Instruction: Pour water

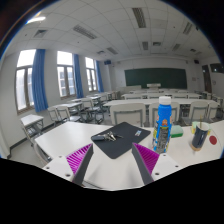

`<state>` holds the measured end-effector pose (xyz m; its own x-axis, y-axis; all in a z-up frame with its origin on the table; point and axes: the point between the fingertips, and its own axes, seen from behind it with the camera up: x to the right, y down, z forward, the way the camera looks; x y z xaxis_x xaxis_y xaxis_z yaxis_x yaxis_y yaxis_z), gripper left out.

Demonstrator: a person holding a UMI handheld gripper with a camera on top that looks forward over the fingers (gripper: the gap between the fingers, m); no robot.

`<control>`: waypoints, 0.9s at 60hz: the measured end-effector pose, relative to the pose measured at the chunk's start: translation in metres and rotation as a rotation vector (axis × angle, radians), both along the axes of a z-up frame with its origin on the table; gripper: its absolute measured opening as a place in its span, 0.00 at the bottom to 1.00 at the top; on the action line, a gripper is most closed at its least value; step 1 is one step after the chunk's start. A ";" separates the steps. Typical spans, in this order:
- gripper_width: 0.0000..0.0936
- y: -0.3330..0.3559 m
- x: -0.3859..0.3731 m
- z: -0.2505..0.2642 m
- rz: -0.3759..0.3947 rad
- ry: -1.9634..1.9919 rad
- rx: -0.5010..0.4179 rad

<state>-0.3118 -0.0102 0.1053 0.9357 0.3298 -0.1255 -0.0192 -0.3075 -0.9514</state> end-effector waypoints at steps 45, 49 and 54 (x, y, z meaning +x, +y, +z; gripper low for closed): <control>0.85 0.170 0.147 -0.027 -0.360 -0.162 0.057; 0.62 0.182 0.153 -0.033 -0.376 -0.190 0.083; 0.48 0.185 0.155 -0.032 -0.376 -0.179 0.111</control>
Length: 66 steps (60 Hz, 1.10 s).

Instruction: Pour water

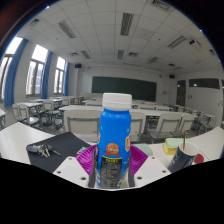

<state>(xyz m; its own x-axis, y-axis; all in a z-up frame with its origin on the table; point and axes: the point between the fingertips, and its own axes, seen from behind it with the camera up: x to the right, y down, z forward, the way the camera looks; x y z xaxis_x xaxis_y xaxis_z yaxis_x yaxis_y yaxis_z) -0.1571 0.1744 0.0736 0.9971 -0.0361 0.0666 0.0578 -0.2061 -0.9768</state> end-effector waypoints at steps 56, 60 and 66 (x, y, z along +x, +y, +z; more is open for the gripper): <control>0.42 -0.042 0.057 0.101 0.005 1.951 0.117; 0.42 -0.044 0.053 0.107 0.020 1.991 0.098; 0.42 -0.063 0.042 0.113 0.046 1.976 0.074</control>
